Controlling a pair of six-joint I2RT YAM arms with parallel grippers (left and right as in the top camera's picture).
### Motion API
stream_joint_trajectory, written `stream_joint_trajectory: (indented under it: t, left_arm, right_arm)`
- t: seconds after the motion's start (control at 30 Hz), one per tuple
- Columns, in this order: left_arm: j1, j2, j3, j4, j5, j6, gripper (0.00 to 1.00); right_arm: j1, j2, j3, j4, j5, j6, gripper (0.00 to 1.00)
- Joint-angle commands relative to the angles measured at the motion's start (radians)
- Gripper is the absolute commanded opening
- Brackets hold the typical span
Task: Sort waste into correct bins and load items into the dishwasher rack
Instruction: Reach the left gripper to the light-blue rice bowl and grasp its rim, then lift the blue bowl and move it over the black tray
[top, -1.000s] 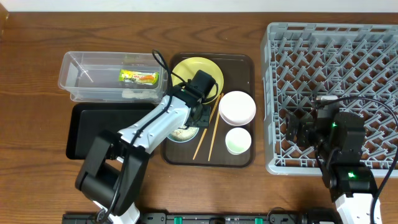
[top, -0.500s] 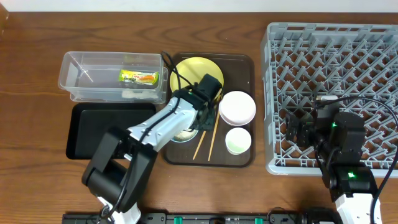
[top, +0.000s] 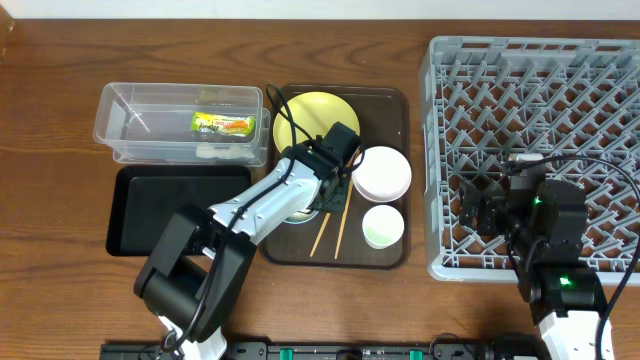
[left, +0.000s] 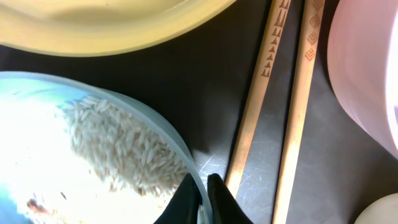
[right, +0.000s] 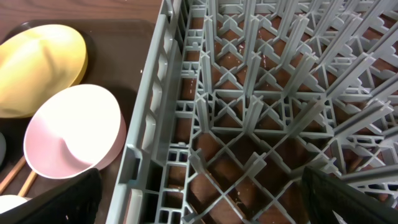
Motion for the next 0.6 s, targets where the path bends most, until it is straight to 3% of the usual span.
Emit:
stream_joint_trajectory:
  t: [0.0, 0.57]
  left_arm:
    - [-0.001, 0.000, -0.010, -0.005, 0.004, 0.003, 0.06]
    - [0.040, -0.312, -0.009, -0.153, -0.021, 0.011, 0.06]
  right_arm:
    - [-0.003, 0.000, 0.021, -0.001, -0.005, 0.011, 0.99]
    - [-0.003, 0.000, 0.021, -0.001, -0.004, 0.011, 0.99]
